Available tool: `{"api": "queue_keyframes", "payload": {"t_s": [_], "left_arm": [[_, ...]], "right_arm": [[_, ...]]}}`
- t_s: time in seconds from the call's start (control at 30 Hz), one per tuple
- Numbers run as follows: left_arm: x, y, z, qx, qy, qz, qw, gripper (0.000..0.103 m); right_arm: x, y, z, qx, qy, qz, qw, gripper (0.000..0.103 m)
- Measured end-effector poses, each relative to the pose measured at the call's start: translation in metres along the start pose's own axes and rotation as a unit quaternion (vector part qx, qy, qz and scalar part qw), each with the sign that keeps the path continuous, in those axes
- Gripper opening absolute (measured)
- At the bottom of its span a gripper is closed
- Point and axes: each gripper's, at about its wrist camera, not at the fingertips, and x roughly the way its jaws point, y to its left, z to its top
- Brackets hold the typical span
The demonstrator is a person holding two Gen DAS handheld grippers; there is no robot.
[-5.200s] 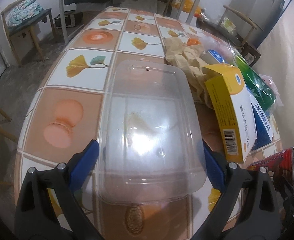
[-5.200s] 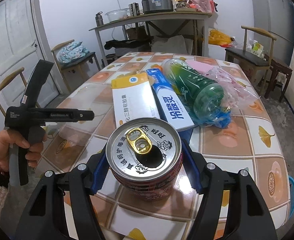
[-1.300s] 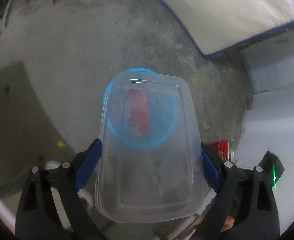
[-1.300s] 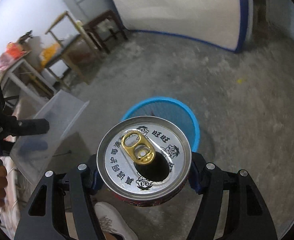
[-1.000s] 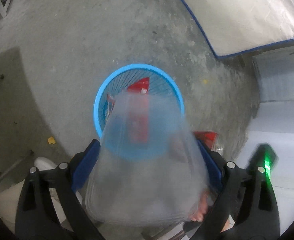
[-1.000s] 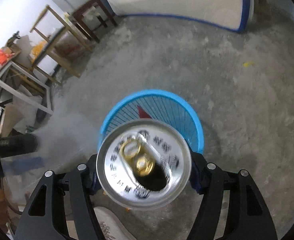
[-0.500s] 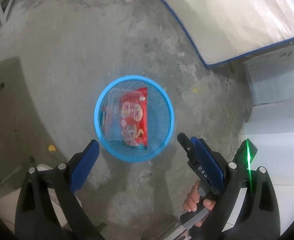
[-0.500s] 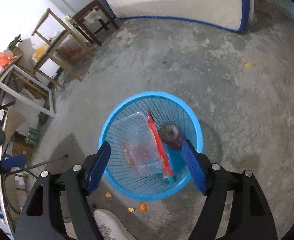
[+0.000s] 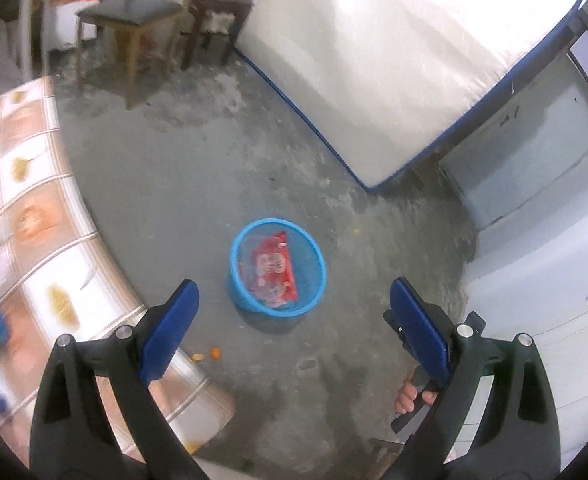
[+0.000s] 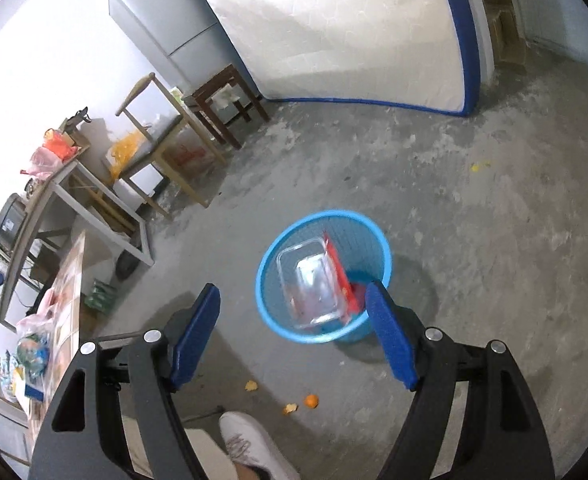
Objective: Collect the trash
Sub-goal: 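Move both open tools back toward the table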
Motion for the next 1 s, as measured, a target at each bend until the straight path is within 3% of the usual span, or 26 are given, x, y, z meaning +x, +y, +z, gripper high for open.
{"api": "queue_keyframes", "payload": {"t_s": [0.17, 0.33, 0.47, 0.53, 0.63, 0.73, 0.9, 1.0], "left_arm": [[-0.055, 0.025, -0.042, -0.013, -0.042, 0.022, 0.9988, 0.092], [-0.101, 0.060, -0.071, -0.037, -0.093, 0.042, 0.9941, 0.092], [-0.136, 0.096, -0.088, -0.066, -0.133, 0.068, 0.9866, 0.092], [-0.153, 0.114, -0.096, -0.079, -0.154, 0.087, 0.9811, 0.092], [-0.172, 0.135, -0.098, -0.092, -0.178, 0.113, 0.9732, 0.092], [-0.188, 0.157, -0.101, -0.113, -0.196, 0.139, 0.9641, 0.092], [-0.201, 0.192, -0.101, -0.140, -0.205, 0.163, 0.9548, 0.092], [-0.200, 0.211, -0.100, -0.166, -0.196, 0.169, 0.9516, 0.092]], "right_arm": [[0.010, 0.001, -0.012, -0.002, 0.027, -0.005, 1.000, 0.073], [0.041, 0.007, -0.002, -0.022, 0.065, -0.019, 0.997, 0.073], [0.099, 0.010, 0.009, -0.036, 0.118, -0.012, 0.992, 0.062], [0.144, 0.010, 0.010, -0.037, 0.154, -0.014, 0.987, 0.049], [0.217, 0.010, 0.006, -0.048, 0.205, -0.030, 0.977, 0.031], [0.287, 0.007, -0.001, -0.060, 0.254, -0.058, 0.964, 0.020], [0.380, -0.012, -0.010, -0.085, 0.324, -0.116, 0.935, 0.018], [0.417, -0.039, -0.014, -0.067, 0.356, -0.172, 0.916, 0.006]]}}
